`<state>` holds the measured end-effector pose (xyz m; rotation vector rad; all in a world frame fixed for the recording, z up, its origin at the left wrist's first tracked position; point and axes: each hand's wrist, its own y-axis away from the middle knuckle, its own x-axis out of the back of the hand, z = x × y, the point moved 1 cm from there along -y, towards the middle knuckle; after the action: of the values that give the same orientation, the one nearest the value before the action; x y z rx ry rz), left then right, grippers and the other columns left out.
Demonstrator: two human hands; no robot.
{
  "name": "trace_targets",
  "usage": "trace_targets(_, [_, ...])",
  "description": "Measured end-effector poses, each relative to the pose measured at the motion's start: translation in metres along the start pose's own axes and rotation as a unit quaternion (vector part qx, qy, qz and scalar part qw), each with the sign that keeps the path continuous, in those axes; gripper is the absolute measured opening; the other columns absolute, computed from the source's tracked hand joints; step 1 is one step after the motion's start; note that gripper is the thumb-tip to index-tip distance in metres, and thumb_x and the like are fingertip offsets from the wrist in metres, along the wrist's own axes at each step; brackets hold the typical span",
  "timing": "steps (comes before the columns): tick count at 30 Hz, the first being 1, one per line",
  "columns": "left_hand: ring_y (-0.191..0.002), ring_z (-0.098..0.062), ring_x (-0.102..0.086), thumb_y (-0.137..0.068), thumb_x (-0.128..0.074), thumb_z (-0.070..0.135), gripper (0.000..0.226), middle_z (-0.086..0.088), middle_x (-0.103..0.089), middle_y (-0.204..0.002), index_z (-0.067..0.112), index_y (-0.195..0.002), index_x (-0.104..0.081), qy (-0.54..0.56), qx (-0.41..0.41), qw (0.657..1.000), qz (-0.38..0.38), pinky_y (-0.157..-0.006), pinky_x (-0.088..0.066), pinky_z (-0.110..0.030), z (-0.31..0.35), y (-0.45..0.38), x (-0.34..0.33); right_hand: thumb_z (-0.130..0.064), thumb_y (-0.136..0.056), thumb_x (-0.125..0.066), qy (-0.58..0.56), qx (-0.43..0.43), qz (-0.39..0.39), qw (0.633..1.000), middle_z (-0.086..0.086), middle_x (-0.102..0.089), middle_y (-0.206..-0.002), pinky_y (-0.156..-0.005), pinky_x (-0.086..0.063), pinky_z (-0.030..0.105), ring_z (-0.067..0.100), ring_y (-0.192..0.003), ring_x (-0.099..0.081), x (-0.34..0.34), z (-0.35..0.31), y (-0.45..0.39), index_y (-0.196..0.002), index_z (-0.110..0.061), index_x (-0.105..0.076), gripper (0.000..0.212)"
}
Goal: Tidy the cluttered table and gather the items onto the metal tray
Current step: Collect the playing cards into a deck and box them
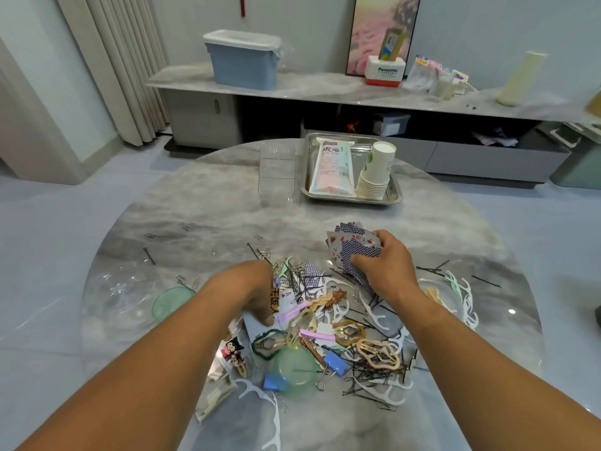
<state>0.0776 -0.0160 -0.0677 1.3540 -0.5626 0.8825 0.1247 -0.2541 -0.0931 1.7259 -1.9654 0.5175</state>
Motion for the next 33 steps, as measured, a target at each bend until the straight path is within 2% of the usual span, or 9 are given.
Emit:
trace_targets(4, [-0.08,-0.018,-0.064,-0.07,-0.092,0.029,0.034,0.003,-0.067,-0.087,0.019,-0.088,-0.065,0.102,-0.011,0.995,0.022,-0.059,-0.046,-0.024,-0.011,-0.005,0.021,-0.016,-0.079,-0.086,-0.127,-0.069,0.03,0.989,0.002,-0.072,-0.103,-0.083,-0.061,0.045,0.023,-0.089,-0.071,0.005,-0.007,-0.005,-0.116,-0.019,-0.064,0.043])
trace_targets(7, [-0.075,-0.02,-0.066,-0.077,-0.088,0.02,0.025,-0.006,-0.069,-0.086,0.014,-0.088,-0.066,0.264,0.009,0.963,0.057,-0.058,-0.054,-0.028,-0.019,-0.013,0.026,-0.01,-0.076,-0.088,-0.301,-0.156,0.037,0.94,0.01,-0.074,-0.107,-0.083,-0.062,0.05,0.031,-0.091,-0.074,0.009,-0.014,-0.007,-0.121,-0.013,-0.064,0.051])
trace_targets(11, [-0.077,-0.021,-0.068,-0.095,-0.069,0.015,0.027,-0.011,-0.072,-0.086,0.003,-0.118,-0.063,0.519,0.047,0.852,0.048,-0.056,-0.057,-0.029,-0.015,-0.017,0.02,-0.003,-0.084,-0.079,-0.465,-0.254,-0.035,0.848,0.019,-0.075,-0.109,-0.07,-0.063,0.046,0.036,-0.09,-0.075,0.007,-0.024,-0.005,-0.125,-0.004,-0.063,0.044])
trace_targets(15, [-0.106,-0.031,-0.065,-0.103,-0.051,0.004,0.026,-0.017,-0.068,-0.109,-0.001,-0.128,-0.055,0.692,0.009,0.722,0.021,-0.089,-0.056,-0.046,0.015,-0.016,0.016,-0.003,-0.089,-0.073,-0.497,-0.293,-0.112,0.809,0.022,-0.077,-0.098,-0.055,-0.061,0.044,0.034,-0.075,-0.077,-0.004,-0.04,0.002,-0.119,0.0,-0.063,0.033])
trace_targets(20, [-0.091,-0.027,-0.072,-0.104,-0.042,-0.003,0.025,-0.02,-0.073,-0.11,-0.005,-0.119,-0.062,0.757,-0.056,0.651,-0.01,-0.072,-0.062,-0.036,0.061,-0.01,0.011,0.004,-0.09,-0.069,-0.491,-0.26,-0.117,0.823,0.026,-0.071,-0.117,-0.086,-0.058,0.057,0.043,-0.104,-0.071,-0.025,-0.051,0.006,-0.131,0.0,-0.059,0.042])
trace_targets(22, [-0.086,-0.021,-0.072,-0.105,-0.04,-0.001,0.029,-0.013,-0.076,-0.103,0.001,-0.118,-0.066,0.725,-0.084,0.684,-0.014,-0.076,-0.061,-0.035,0.063,-0.011,0.01,0.006,-0.088,-0.07,-0.488,-0.243,-0.101,0.832,0.026,-0.072,-0.115,-0.084,-0.059,0.057,0.043,-0.1,-0.072,-0.023,-0.049,0.003,-0.128,0.0,-0.06,0.042])
trace_targets(26, [-0.116,-0.012,-0.058,-0.104,-0.05,0.01,0.035,0.002,-0.061,-0.134,0.023,-0.134,-0.063,0.348,-0.158,0.916,0.123,-0.104,-0.047,-0.034,0.033,-0.028,0.003,0.005,-0.077,-0.082,-0.411,-0.2,0.002,0.889,0.017,-0.076,-0.101,-0.072,-0.063,0.053,0.036,-0.082,-0.076,-0.004,-0.034,-0.008,-0.119,-0.008,-0.065,0.047])
trace_targets(30, [-0.132,-0.019,-0.044,-0.085,-0.075,0.052,0.052,0.009,-0.05,-0.142,0.038,-0.133,-0.059,0.071,-0.187,0.973,0.116,-0.11,-0.038,-0.043,0.014,-0.035,-0.017,0.003,-0.077,-0.083,-0.385,-0.198,0.035,0.901,0.015,-0.075,-0.105,-0.074,-0.064,0.051,0.034,-0.084,-0.076,0.01,-0.02,-0.011,-0.117,-0.013,-0.064,0.047])
trace_targets(33, [-0.123,-0.02,-0.047,-0.078,-0.08,0.053,0.041,0.008,-0.053,-0.127,0.042,-0.113,-0.061,0.027,-0.16,0.975,0.152,-0.103,-0.039,-0.041,0.006,-0.038,-0.01,0.001,-0.078,-0.083,-0.376,-0.206,0.052,0.902,0.013,-0.074,-0.105,-0.068,-0.064,0.044,0.032,-0.083,-0.076,0.016,-0.014,-0.012,-0.12,-0.013,-0.062,0.049])
